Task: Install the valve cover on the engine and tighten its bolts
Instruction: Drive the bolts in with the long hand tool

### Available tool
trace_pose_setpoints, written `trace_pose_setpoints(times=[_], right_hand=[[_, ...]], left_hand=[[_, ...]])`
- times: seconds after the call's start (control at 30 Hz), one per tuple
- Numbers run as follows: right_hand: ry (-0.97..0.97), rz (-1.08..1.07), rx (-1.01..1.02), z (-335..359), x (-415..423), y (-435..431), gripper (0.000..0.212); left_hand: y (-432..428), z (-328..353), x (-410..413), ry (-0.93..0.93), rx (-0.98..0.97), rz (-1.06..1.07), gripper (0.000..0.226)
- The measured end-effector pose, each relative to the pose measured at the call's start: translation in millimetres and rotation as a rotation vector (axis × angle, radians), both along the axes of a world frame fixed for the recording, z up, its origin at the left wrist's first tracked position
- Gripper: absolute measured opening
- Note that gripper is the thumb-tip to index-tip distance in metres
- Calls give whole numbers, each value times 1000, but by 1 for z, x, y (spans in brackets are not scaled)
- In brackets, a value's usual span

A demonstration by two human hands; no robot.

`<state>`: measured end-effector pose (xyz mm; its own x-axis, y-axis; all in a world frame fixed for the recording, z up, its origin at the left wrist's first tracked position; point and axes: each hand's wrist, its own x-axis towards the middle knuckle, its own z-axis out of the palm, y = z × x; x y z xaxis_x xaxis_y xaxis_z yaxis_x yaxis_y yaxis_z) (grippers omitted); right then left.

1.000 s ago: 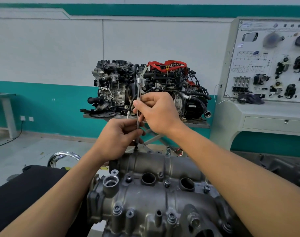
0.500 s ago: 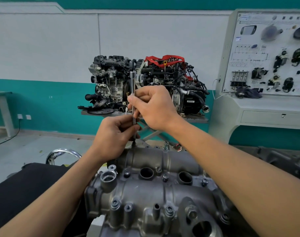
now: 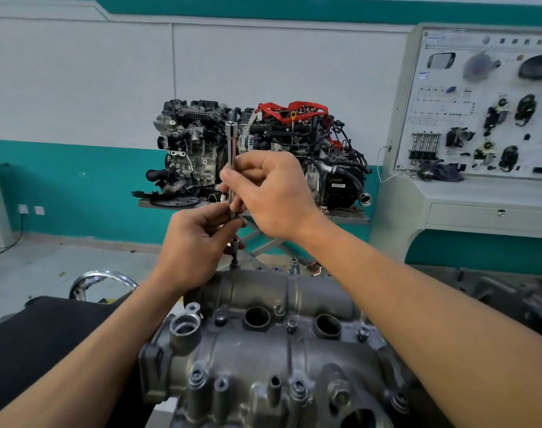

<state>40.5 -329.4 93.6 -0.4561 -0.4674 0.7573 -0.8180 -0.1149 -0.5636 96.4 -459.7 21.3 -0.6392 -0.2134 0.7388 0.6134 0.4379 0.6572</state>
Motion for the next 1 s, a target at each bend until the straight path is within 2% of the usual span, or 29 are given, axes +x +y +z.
trace_pose_setpoints(times=[0.1, 0.2, 0.27, 0.37, 0.47, 0.6, 0.73, 0.8, 0.87, 1.0], right_hand=[[-47, -57, 42, 5, -8, 0, 21], [-81, -91, 19, 7, -9, 5, 22], [-129, -127, -60, 11, -11, 13, 20], [-196, -204, -172, 20, -17, 24, 19], [-200, -238, -187, 21, -18, 28, 22], [-168, -259, -152, 19, -17, 27, 23], [-156, -205, -135, 17, -12, 26, 22], [-129, -198, -132, 18, -10, 27, 22], [-110, -180, -151, 22, -10, 30, 22], [-98, -76, -101, 25, -10, 34, 25]], left_hand=[[0, 7, -2, -64, -25, 8, 30], [-2, 8, 0, -217, -66, -5, 18], [-3, 3, 4, -316, -192, 104, 5], [-3, -4, 5, -339, -490, 345, 45], [-2, 5, 6, -343, -620, 362, 48], [3, 4, 7, -288, -598, 346, 47], [4, 5, 12, -109, -411, 344, 45], [6, 9, 11, -59, -420, 314, 46], [11, 11, 9, -121, -483, 272, 42], [11, 7, 3, -242, -396, 147, 27]])
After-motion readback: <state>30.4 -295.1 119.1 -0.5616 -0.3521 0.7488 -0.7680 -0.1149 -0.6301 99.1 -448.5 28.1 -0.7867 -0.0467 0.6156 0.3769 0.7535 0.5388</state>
